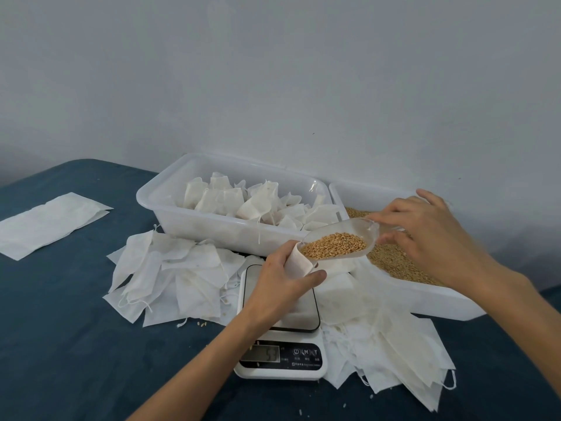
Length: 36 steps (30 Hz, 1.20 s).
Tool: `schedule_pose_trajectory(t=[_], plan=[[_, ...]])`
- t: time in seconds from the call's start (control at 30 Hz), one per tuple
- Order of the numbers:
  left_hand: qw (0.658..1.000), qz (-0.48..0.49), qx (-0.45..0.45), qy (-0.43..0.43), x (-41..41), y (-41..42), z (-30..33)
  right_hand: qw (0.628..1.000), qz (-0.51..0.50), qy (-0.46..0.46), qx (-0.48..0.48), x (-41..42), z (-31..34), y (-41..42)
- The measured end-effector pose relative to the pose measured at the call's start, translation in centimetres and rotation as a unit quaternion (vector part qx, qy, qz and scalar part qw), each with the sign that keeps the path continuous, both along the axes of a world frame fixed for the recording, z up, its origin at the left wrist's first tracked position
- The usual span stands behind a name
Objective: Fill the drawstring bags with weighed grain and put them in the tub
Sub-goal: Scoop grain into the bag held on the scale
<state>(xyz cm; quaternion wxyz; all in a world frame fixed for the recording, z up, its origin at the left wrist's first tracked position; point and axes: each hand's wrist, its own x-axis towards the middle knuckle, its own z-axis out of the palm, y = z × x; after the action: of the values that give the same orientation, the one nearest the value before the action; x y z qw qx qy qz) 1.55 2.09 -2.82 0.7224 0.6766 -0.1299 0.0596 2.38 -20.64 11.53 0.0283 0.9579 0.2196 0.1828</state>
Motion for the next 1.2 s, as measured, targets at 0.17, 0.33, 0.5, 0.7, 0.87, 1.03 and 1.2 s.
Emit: schedule_pose_trajectory(t=[0.17, 0.33, 0.5, 0.7, 0.87, 1.03, 1.2], plan=[[1.0, 0.007, 0.005, -0.003, 0.06, -0.02, -0.02, 1.0, 0.002, 0.002, 0.003, -0.01, -0.01, 0.04], [1.0, 0.003, 0.003, 0.0, 0.09, 0.04, -0.1, 1.0, 0.005, 0.001, 0.002, 0.02, -0.03, 0.08], [1.0, 0.0, 0.001, -0.002, 0.05, 0.08, -0.12, 1.0, 0.008, -0.003, -0.001, 0.1, -0.04, -0.07], [1.0, 0.002, 0.009, -0.004, 0.1, 0.14, -0.16, 1.0, 0.008, -0.004, 0.002, 0.13, -0.07, -0.05], [1.0, 0.0, 0.011, 0.002, 0.13, 0.17, -0.17, 1.0, 0.01, -0.003, 0.004, 0.21, -0.16, -0.2], [1.0, 0.0, 0.009, 0.01, 0.11, 0.23, -0.09, 1.0, 0.012, -0.003, 0.005, 0.29, -0.34, -0.17], [0.999, -0.015, 0.031, 0.035, 0.14, 0.78, 0.36, 1.0, 0.015, -0.013, 0.006, 0.32, -0.61, -0.27]])
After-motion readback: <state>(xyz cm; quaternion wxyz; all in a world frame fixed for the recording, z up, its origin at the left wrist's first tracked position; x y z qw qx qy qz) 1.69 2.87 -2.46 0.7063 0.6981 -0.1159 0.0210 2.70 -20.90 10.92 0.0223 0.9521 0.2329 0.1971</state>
